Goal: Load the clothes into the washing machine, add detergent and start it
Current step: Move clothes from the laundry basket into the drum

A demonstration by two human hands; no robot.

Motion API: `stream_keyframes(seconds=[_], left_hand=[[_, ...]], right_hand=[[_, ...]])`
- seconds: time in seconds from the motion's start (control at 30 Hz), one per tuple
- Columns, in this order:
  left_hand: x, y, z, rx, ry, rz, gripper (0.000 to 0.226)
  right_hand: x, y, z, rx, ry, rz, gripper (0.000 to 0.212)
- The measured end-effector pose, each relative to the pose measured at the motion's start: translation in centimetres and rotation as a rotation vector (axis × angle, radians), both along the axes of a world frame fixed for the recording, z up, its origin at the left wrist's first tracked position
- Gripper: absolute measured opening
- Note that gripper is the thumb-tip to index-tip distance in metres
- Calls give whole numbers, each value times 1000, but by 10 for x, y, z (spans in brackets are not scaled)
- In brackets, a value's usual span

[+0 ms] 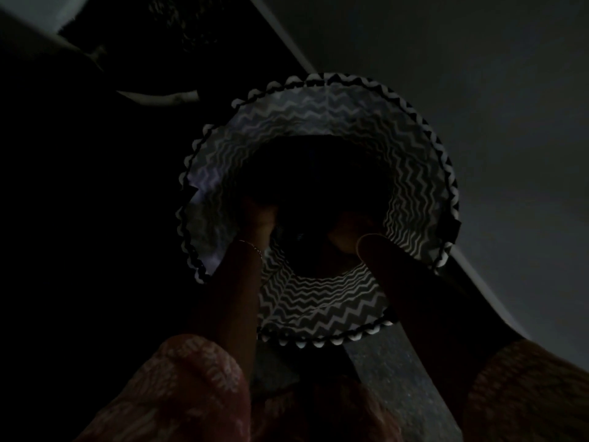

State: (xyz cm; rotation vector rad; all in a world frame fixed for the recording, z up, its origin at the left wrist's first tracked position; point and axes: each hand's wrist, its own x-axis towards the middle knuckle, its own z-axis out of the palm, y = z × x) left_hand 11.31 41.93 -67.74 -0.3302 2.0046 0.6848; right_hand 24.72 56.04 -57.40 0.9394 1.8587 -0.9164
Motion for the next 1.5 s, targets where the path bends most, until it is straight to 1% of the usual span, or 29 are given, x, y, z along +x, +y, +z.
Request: stream_keyframes(seconds=[0.03,0.07,0.1,0.13,0.17,0.2,0.23,0.37,0.5,0.63,0.73,0.8,0.9,0.97,1.03,1.1,1.17,1.23,1.3,1.33,1.37,1.4,1.43,1.47,1.5], left_hand=[[7,18,58,58,2,49,92],[14,27,91,154,-58,108,107],[21,29,104,205,-100,200,102],[25,31,117,209,-120,301,74],[30,34,139,240,-178,372,39],[37,33,157,270,-219,450,17],[45,36,178,295,-211,480,14],[56,37,242,370,-272,533,19],[60,42,309,397,-285,558,20],[59,45,386,467,-257,592,22],[59,40,443,550,-213,541,30],[60,35,473,612,-218,513,28],[66,25,501,621,-208,452,22],[70,21,520,611,-175,409,19],[71,18,540,608,-138,411,23],[68,16,560,637,-131,415,29],[65,14,580,701,-132,357,30],[62,14,600,751,-116,257,27],[60,13,619,778,-99,156,26],[58,14,629,791,-92,119,25],[55,14,638,804,-82,92,24],[51,15,646,817,-65,72,24],[47,15,654,830,-44,62,25],[42,14,661,844,-21,58,25],[38,13,669,861,-4,57,25]], right_hand=[[-2,-1,9,14,15,-36,52],[-3,-2,16,29,29,-51,55],[-4,-3,31,45,42,-67,58],[-3,-6,46,59,73,-72,61],[-1,-9,60,64,87,-84,63],[3,-11,68,56,94,-107,65],[4,-12,81,37,108,-124,69],[11,-17,129,35,190,-193,83],[21,-19,181,58,393,-243,103],[29,-22,233,106,548,-254,111],[27,-27,268,175,605,-234,115],[24,-32,290,214,646,-228,120],[15,-41,322,236,686,-247,127],[8,-47,341,251,721,-303,127],[2,-51,356,272,759,-358,126],[-3,-51,374,291,735,-433,127],[-4,-51,393,253,703,-555,127],[-4,-48,405,194,698,-633,124],[-5,-46,418,120,729,-675,116],[-7,-45,423,54,759,-718,104],[-10,-44,431,7,769,-766,81],[-13,-44,441,-30,772,-807,53],[-16,-44,449,-48,792,-839,32],[-19,-44,455,-38,800,-875,28],[-23,-43,462,-28,814,-913,37]])
